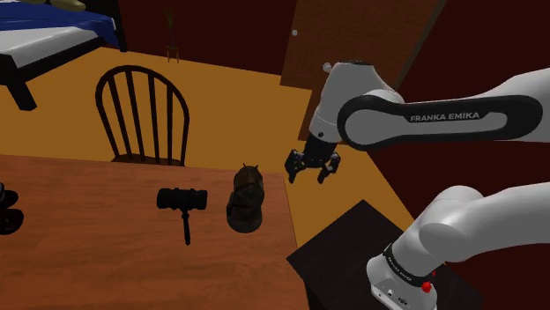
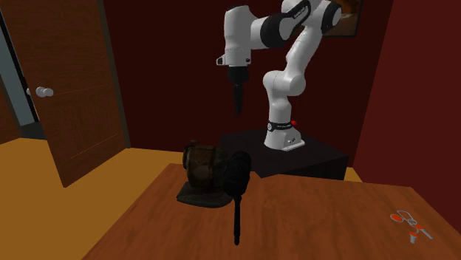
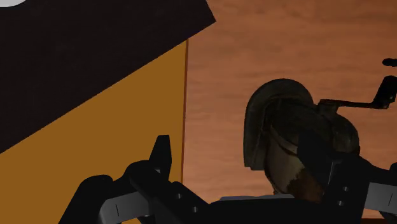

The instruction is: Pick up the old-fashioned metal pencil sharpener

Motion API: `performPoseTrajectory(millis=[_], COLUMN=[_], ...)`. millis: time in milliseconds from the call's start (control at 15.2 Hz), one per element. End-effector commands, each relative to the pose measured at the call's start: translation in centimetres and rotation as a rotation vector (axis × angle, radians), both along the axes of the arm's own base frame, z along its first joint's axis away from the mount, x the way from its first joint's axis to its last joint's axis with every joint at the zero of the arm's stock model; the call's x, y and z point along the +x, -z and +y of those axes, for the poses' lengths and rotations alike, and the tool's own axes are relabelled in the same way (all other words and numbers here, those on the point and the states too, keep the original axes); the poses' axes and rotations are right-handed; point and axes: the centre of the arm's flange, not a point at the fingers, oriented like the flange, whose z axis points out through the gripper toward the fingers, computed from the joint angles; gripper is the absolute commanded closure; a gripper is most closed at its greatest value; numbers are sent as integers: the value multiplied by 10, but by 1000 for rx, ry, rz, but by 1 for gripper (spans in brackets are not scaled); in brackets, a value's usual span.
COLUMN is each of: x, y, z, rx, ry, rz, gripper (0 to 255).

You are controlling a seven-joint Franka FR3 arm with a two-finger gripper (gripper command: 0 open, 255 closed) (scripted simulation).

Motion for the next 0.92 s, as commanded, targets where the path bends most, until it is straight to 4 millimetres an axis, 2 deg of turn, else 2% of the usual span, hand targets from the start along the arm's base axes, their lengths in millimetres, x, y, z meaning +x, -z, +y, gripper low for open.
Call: performPoseTrajectory(millis=[0,594,858], x=[8,60,85], y=[11,73,96], z=[19,101,128], rx=[6,21,27], ry=[62,320,417], rz=[-5,-21,-27], gripper=[0,0,0])
